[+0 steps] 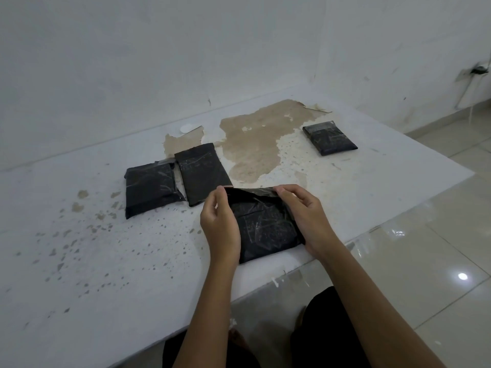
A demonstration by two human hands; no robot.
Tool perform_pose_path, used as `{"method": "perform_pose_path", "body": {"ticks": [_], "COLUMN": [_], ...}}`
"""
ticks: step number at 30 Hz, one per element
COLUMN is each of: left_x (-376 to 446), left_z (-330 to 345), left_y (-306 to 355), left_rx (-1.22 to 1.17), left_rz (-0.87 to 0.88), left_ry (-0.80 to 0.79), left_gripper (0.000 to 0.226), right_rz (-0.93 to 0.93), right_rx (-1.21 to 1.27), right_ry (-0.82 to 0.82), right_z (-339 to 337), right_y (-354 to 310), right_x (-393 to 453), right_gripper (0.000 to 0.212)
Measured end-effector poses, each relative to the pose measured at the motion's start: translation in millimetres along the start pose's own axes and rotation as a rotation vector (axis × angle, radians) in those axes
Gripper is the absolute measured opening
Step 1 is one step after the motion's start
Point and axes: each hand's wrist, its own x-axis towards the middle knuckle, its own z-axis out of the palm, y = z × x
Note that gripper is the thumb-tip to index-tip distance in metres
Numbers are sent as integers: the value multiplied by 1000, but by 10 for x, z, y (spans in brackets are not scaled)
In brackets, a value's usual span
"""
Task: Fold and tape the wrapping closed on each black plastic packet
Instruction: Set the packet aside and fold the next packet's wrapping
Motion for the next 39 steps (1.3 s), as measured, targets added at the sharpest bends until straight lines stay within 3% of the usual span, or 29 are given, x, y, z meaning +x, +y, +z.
{"method": "perform_pose_path", "body": {"ticks": [3, 8, 14, 20, 24, 39], "left_x": [-11, -2, 49, 126, 165, 146], "left_z": [-9, -30, -47, -31, -52, -84], "left_y": [7, -10, -2, 25, 105, 38], "left_rx": [-17, 60, 129, 26, -61, -52], "left_rz": [-7, 44, 36, -208, -351, -255], "left_ry": [-41, -144, -150, -127, -156, -192], "left_gripper": [29, 25, 14, 29, 26, 38], "right_rz": [4, 14, 78, 85, 132, 79], "right_rx": [51, 113, 158, 78, 73, 49], "right_ry": [5, -13, -27, 115, 127, 143], "right_z": [-7, -46, -83, -42, -46, -19], "right_y": [-4, -16, -64, -19, -19, 49], "right_x": [-10, -15, 12, 23, 45, 70], "right_gripper": [18, 43, 23, 24, 25, 23]}}
